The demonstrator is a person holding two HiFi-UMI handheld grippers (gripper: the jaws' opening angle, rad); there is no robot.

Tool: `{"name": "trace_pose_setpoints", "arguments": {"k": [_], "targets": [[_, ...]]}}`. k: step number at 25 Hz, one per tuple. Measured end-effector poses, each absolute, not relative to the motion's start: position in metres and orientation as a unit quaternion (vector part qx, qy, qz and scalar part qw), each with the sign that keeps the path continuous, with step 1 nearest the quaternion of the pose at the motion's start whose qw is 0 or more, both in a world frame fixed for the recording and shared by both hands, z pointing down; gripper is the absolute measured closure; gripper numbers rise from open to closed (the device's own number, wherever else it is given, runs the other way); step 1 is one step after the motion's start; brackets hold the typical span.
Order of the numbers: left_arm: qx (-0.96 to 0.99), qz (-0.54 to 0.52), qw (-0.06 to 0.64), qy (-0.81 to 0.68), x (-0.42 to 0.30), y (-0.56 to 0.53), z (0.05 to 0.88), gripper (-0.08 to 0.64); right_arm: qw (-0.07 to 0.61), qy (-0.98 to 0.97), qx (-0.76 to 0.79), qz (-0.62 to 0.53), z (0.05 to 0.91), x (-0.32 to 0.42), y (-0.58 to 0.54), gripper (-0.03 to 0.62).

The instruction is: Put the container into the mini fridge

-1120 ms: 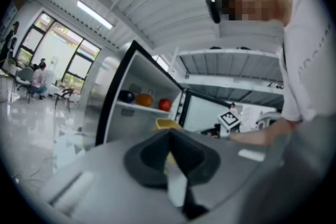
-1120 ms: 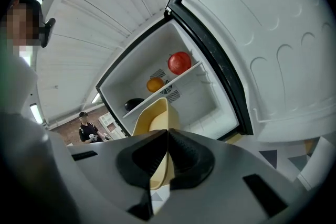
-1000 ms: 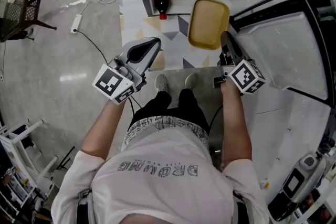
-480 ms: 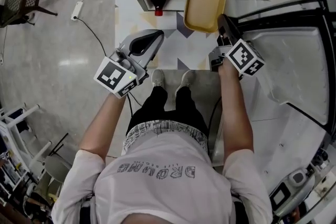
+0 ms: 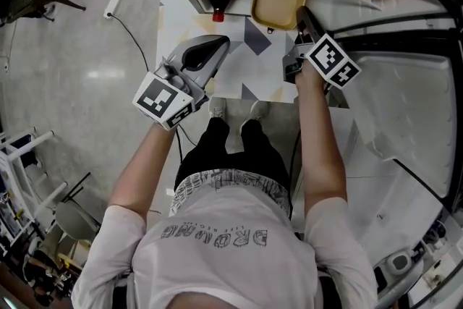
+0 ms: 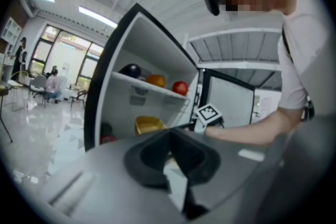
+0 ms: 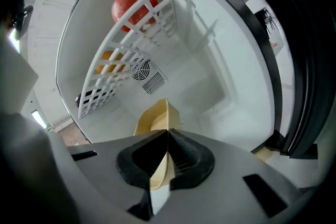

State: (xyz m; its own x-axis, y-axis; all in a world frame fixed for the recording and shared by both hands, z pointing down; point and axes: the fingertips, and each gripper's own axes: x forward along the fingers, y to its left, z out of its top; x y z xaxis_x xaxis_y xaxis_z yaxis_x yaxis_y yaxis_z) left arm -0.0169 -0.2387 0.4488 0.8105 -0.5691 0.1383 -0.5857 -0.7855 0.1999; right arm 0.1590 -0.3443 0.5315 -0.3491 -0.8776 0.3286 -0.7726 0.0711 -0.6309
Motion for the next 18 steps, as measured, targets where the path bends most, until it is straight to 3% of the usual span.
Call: {"name": "trace_pose_setpoints", "arguments": {"k": [18], "targets": [[0.936, 0.034, 0.116, -0.330, -0.006, -0.255, 0.457, 0.555, 0.047, 0.714, -0.575, -0.397, 0.566, 0.164, -0.395, 0.581]]}}
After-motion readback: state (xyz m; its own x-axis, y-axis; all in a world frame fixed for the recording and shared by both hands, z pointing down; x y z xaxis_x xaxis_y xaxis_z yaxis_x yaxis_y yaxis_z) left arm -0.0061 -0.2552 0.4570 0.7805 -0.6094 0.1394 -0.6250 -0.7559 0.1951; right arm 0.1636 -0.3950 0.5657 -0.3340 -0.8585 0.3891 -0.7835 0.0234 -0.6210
